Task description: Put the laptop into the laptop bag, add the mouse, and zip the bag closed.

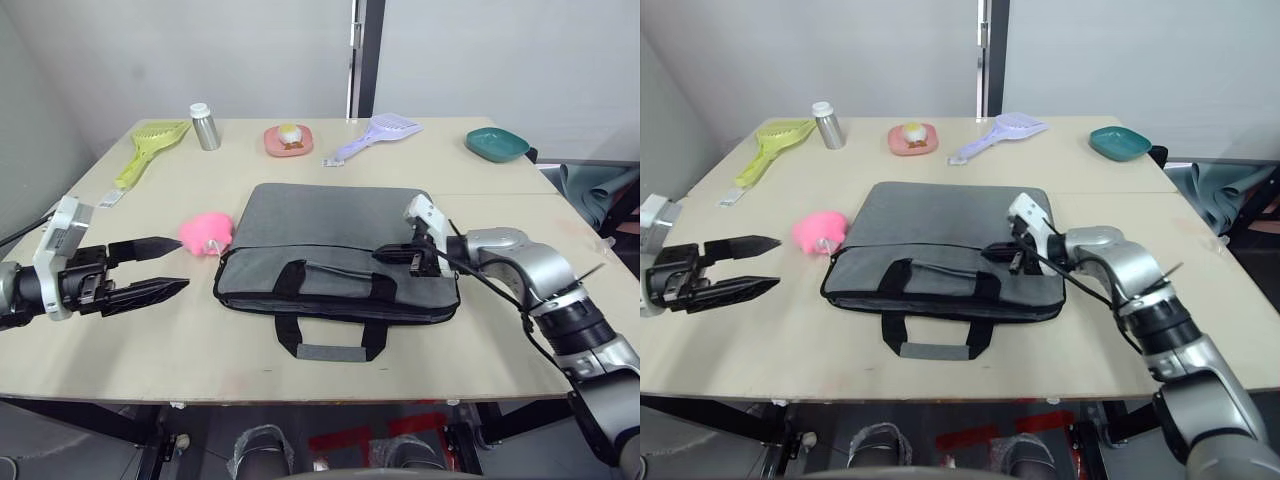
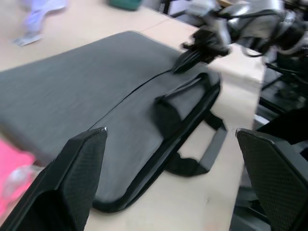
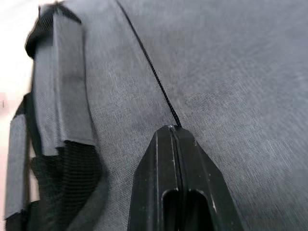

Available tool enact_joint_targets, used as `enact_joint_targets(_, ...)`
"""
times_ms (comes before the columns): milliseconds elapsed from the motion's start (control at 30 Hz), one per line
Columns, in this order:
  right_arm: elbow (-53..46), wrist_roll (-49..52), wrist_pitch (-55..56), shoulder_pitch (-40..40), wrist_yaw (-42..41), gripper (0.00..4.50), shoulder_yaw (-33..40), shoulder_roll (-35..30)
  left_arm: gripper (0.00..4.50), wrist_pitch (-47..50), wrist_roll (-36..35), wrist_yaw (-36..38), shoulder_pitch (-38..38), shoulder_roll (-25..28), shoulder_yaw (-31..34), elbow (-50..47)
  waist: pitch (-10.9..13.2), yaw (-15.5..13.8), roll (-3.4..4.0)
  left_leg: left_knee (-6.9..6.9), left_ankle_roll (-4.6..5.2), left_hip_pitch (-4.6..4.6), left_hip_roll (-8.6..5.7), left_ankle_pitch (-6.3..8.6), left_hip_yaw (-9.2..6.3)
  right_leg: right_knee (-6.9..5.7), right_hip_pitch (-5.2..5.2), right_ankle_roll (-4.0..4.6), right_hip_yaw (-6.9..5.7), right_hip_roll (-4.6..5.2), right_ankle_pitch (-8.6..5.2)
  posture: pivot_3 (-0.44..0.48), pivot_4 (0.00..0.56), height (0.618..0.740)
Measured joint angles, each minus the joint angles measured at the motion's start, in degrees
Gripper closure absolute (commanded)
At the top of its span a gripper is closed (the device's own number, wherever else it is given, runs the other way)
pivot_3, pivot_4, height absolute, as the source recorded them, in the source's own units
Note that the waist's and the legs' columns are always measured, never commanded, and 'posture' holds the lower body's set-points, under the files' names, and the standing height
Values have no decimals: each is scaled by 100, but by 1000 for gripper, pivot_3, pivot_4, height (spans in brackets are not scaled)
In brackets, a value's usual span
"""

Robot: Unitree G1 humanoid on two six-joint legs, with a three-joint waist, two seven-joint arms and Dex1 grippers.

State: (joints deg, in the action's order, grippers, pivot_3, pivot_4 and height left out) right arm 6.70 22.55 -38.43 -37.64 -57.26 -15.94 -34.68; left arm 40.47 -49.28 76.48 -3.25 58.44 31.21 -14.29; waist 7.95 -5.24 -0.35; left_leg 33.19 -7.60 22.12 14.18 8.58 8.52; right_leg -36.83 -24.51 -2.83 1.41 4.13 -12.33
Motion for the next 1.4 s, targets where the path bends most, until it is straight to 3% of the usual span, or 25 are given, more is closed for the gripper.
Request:
enact_joint_targets(233,458,-714,835,-81,-265,4486,-320,207,0,208,-398,-240,-825,-1,-364,-139,-26,44,-12,17,-4,-15,3,-2,-2,-27,14,1,6,-3,0,0,150,740)
enact_joint_targets(433,804,-1014,1526,161,-269,4486,-244,432,0,222,-413,-302,-1026,-12,-599,1,-92,73,-51,18,-5,-33,4,0,-7,-24,42,1,2,-3,-1,0,150,740)
enact_joint_targets(567,981,-977,1820,473,-176,4486,47,645,0,213,-398,-332,-1084,-35,-672,119,-132,79,-55,11,-7,-101,1,2,-3,-13,101,1,4,2,-3,0,150,740)
enact_joint_targets(767,1262,-882,2216,752,-244,4486,290,743,0,203,-387,-352,-1127,-45,-716,245,-205,54,-53,10,-7,-109,1,3,-7,-12,111,0,1,3,-4,0,150,740)
enact_joint_targets(1267,1636,-918,1817,413,-502,4486,242,715,0,76,93,-565,-909,-155,-763,1005,-230,59,-40,-20,-6,-114,-1,4,-20,40,139,-2,-9,3,-5,0,150,740)
enact_joint_targets(1400,1313,-918,1438,442,-581,4486,239,472,0,-281,714,-740,-884,-182,-1031,1406,-227,-12,-34,-38,-5,-109,-4,4,-21,72,141,-3,-8,4,-5,0,150,740)
